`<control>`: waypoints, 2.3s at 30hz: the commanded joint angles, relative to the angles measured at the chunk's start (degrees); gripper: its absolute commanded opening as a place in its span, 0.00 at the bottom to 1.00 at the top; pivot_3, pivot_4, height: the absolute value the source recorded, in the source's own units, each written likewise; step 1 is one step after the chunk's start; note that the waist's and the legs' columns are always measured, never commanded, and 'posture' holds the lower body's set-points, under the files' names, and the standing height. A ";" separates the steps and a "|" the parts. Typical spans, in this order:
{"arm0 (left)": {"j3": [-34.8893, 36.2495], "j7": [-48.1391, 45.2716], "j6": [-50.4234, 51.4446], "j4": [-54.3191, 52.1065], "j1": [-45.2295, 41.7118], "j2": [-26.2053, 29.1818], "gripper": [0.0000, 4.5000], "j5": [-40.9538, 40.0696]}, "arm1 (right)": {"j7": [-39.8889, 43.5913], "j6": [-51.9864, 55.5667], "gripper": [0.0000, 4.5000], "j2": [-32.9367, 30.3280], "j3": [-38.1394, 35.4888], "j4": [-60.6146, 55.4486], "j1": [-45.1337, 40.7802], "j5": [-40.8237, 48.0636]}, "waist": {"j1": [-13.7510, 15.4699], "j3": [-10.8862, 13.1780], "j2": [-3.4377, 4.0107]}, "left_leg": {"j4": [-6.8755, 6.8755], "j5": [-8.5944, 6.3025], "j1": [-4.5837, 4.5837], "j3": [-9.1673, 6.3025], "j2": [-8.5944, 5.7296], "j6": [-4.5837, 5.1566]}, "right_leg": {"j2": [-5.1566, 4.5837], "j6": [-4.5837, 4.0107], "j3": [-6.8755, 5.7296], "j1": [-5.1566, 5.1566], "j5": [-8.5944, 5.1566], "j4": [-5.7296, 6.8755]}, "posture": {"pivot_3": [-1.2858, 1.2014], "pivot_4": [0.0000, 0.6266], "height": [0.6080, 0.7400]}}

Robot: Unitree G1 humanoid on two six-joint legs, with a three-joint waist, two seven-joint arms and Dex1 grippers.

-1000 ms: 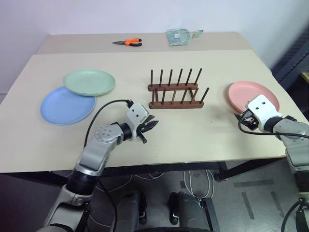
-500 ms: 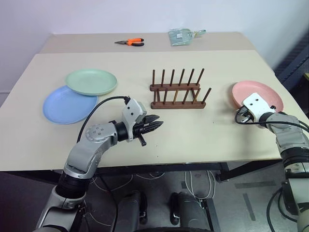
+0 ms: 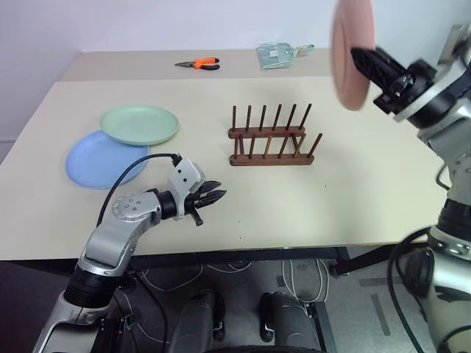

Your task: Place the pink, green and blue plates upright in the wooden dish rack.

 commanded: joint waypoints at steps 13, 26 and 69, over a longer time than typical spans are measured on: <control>1.50 0.09 1.45 -6.26 1.97 -0.07 0.24 -4.66 | -6.39 4.68 0.01 0.63 -1.25 15.97 -3.41 2.17 | 0.39 0.02 0.05 | 0.00 0.00 -0.21 0.15 -0.08 0.14 | 0.07 0.03 0.02 -0.19 0.01 0.02 | 0.52 0.24 1.00; 13.54 13.16 4.81 -2.92 -2.72 -7.19 0.91 -10.11 | -1.98 -25.99 0.80 -4.00 10.28 15.07 -3.83 -28.26 | 0.82 0.04 0.02 | 0.02 0.00 -0.24 0.20 -0.07 0.16 | 0.17 0.11 0.06 -0.24 0.02 0.02 | 0.52 0.24 1.00; 28.92 43.07 17.25 9.90 -31.26 -14.05 0.01 -13.65 | 12.85 -33.05 1.00 -1.88 36.66 -16.11 8.06 -47.38 | 0.79 0.19 -0.62 | 0.07 0.03 -0.24 0.13 -0.11 0.03 | 0.16 0.24 -0.01 -0.17 0.07 -0.01 | 0.52 0.24 1.00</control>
